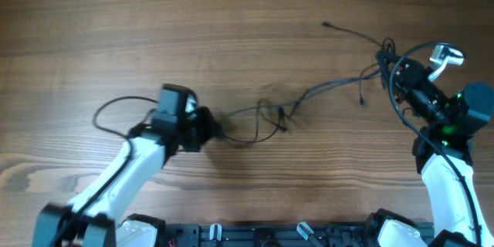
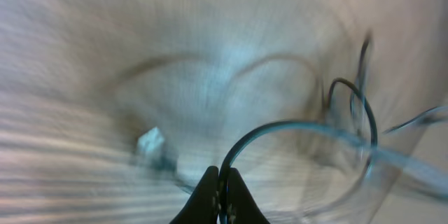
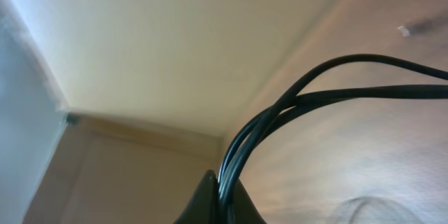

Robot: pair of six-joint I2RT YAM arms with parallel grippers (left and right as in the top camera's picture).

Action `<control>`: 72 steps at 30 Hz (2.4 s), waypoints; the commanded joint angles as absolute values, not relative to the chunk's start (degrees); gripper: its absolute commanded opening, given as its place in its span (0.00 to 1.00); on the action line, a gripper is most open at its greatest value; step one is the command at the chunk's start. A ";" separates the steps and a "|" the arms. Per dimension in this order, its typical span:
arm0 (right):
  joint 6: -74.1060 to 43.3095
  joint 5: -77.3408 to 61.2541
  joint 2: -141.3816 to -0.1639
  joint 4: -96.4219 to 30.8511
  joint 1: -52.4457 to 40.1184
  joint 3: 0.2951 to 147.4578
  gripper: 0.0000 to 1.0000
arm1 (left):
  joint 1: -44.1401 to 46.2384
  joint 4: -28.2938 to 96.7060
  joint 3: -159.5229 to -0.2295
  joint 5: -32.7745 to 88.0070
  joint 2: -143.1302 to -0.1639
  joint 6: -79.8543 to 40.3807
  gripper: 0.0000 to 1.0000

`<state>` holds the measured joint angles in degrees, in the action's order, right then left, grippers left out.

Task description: Untangle cables

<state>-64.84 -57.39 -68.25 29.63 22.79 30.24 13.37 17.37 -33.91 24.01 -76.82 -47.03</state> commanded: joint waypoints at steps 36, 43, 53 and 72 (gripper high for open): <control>-45.87 -10.13 -89.10 -2.24 -19.64 51.18 0.99 | 5.41 12.08 -35.48 24.29 -55.64 -36.64 0.46; -46.44 -6.35 -71.35 -27.31 -11.73 52.51 1.00 | 6.11 9.87 -35.48 30.06 -55.77 -36.91 0.87; -44.93 -4.23 -52.12 -46.15 -11.00 52.49 1.00 | 25.28 -12.82 -35.48 21.17 -73.10 -52.21 0.41; -46.63 -5.98 -57.71 -50.89 -11.03 52.40 1.00 | 33.10 -30.44 -35.48 8.34 -93.47 -54.92 0.04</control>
